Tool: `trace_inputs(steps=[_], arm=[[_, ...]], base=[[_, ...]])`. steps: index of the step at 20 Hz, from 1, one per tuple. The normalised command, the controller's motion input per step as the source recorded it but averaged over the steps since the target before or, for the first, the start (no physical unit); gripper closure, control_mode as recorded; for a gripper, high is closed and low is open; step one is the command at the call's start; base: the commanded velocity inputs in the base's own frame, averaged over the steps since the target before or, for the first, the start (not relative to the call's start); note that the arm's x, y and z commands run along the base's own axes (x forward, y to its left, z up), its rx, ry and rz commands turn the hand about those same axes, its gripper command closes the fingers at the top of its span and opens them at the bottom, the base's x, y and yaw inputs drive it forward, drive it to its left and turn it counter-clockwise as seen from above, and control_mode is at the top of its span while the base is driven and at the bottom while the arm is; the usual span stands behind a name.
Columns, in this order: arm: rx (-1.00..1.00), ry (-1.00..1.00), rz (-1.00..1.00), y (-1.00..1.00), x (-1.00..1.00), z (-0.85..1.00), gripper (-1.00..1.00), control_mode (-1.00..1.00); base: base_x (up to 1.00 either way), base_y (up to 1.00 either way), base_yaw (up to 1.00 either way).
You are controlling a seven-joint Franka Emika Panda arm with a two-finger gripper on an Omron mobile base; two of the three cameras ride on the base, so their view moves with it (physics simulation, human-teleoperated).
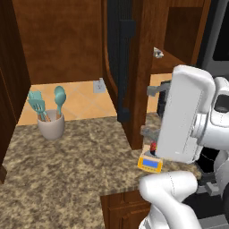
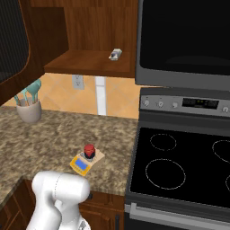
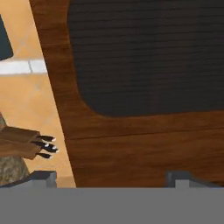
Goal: Pick the jam and place it on the digital scale for weighing, and close the cabinet.
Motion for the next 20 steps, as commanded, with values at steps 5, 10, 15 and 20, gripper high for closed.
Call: trace_inputs(steps=[5,10,15,20], arm=[[0.16,0.1,-0.35,0.89,0.14,-0.91,-1.0,-1.0],[0.09,0.07,-0.26,0.1,0.84,-0.4,-1.0,-1.0],[0.0,-0.02,-0.19,0.61,0.64,-0.39,-1.0,-1.0],[0.0,-0.03,-0.2,0.49,0.29,-0.17,-1.0,-1.0]], base=[[0.0,0.0,0.0],[0.0,0.0,0.0],[0.0,0.0,0.0],[0.0,0.0,0.0]])
